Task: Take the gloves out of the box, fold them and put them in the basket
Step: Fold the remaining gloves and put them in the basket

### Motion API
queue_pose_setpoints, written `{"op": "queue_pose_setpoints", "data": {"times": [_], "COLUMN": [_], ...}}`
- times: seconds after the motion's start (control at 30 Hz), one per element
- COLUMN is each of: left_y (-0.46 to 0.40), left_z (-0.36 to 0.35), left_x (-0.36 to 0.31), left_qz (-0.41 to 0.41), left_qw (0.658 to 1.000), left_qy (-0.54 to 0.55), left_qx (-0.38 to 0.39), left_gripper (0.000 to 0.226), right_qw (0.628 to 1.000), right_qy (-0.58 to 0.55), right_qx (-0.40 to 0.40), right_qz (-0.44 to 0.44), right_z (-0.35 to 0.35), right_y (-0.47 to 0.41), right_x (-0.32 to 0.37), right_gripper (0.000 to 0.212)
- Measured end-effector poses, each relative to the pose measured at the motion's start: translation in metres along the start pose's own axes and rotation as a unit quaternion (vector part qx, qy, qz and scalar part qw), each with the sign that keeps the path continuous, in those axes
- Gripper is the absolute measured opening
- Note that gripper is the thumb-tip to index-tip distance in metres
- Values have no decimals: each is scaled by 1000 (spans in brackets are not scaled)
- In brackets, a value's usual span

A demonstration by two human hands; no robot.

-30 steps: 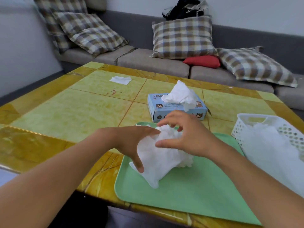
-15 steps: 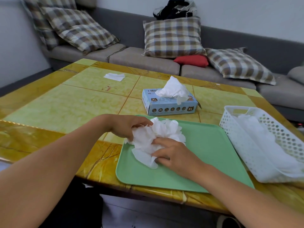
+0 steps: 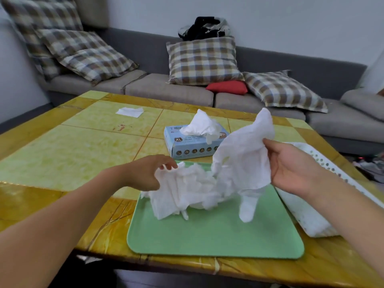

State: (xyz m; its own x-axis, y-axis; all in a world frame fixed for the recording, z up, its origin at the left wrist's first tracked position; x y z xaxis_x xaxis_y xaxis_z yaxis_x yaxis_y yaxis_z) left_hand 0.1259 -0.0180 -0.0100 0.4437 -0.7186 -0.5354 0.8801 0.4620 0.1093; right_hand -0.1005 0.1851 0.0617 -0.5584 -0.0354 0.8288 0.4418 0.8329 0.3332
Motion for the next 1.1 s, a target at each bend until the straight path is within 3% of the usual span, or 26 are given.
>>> {"op": "queue_pose_setpoints", "data": {"times": [0.1,0.17,0.23,0.3,0.37,0.43,0.47,0.5,0.57,0.63,0.8,0.87,0.93,1.03,1.1], "left_y": [4,2,-7,-18,-25,-26,-26,-26,-28,-33,-42,-50,-58,-51,-48], "left_z": [21,16,-5,-34,-53,-54,-54,-53,-54,-50,-58,-50,-28,14,22], "left_x": [-27,-62,-97,-116,-119,-126,-134,-141,-156,-161,-138,-140,-155,-188,-197], "left_qz": [-31,-85,-142,-180,-143,-110,-88,-66,-13,45,164,142,37,-147,-211], "left_qw": [983,972,979,972,976,988,991,980,915,882,873,884,888,883,904], "left_qy": [78,92,11,-128,-158,-61,40,174,402,468,458,445,438,360,251], "left_qx": [-160,-200,-148,-76,-55,-87,-91,-76,-1,23,32,-23,-138,-262,-275], "left_gripper": [56,53,61,62,59,59,57,54,43,38,25,18,18,18,18], "right_qw": [999,999,998,992,986,985,987,988,988,985,965,965,960,878,819], "right_qy": [-7,-6,49,115,155,163,146,131,97,100,254,259,233,268,342], "right_qx": [-21,-8,13,2,-11,13,38,65,117,139,39,32,46,54,60], "right_qz": [-24,-41,-48,-49,-56,-61,-56,-44,-26,-24,-58,-3,145,393,456], "right_z": [31,42,39,43,49,48,45,40,33,35,61,55,46,35,40], "right_y": [1,1,4,1,-1,-2,0,3,6,5,-16,-21,-22,3,17], "right_x": [6,4,-5,-20,-37,-41,-39,-32,-16,-8,-19,-6,23,67,74], "right_gripper": [44,43,36,43,47,33,27,26,34,40,23,14,16,16,14]}}
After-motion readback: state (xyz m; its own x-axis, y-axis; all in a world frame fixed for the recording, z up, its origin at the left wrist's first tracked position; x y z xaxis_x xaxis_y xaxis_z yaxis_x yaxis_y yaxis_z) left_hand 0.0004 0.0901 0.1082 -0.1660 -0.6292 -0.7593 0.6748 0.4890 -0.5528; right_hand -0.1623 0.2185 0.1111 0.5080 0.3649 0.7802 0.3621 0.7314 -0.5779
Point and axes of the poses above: each hand's wrist, its own y-axis away from the middle knuckle, its own z-axis out of the back of the hand, x = y × z, the point moved 5 cm from there along -y, towards the middle knuckle, and after that the axes turned 1 degree about -x, right-handed, at the moved point
